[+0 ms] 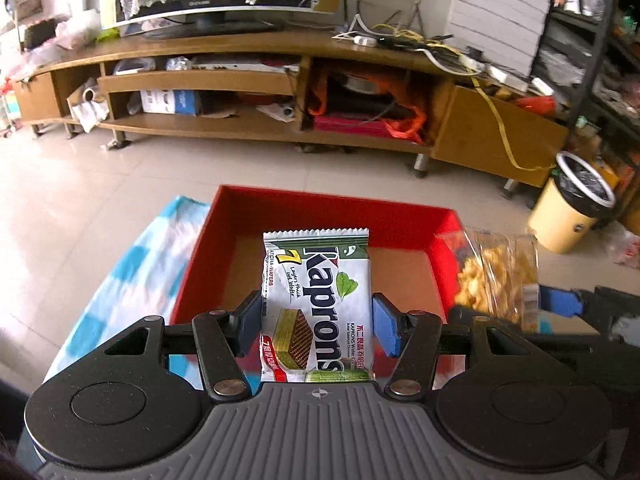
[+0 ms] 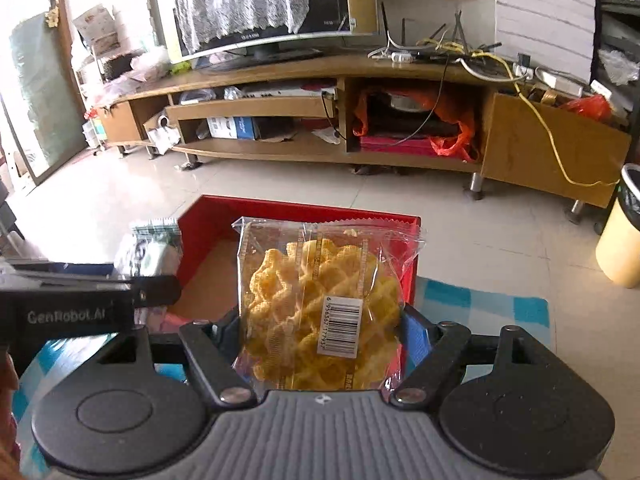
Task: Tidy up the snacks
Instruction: 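Lower both packs into the red box and open both tools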
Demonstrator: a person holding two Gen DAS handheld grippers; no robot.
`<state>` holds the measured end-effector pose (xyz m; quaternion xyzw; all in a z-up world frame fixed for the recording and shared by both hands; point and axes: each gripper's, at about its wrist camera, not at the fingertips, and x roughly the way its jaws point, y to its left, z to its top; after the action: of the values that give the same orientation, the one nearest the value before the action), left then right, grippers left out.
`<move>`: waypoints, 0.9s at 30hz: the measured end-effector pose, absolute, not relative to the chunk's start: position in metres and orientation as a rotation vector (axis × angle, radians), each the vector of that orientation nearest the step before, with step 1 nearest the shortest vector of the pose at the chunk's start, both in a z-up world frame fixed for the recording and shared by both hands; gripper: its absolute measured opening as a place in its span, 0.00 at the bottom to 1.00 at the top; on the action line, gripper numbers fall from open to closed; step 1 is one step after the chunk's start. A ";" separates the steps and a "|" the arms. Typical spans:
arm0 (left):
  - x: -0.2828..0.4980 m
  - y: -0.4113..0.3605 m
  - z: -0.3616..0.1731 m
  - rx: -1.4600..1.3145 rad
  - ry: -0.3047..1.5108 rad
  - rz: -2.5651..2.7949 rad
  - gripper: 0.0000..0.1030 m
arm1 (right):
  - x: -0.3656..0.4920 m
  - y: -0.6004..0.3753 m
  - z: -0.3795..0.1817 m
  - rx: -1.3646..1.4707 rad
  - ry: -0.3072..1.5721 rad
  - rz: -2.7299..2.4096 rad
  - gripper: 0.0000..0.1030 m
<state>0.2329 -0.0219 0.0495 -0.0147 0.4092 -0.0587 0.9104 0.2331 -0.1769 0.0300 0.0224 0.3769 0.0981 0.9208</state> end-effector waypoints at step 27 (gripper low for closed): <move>0.276 -0.023 0.000 0.082 0.931 -0.025 0.85 | 0.278 -0.168 -0.021 -0.048 0.881 0.182 0.78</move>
<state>0.2758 -0.0231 -0.0001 0.0393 0.4490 -0.0118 0.8926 0.2785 -0.1682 -0.0212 -0.0232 0.4257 0.0878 0.9003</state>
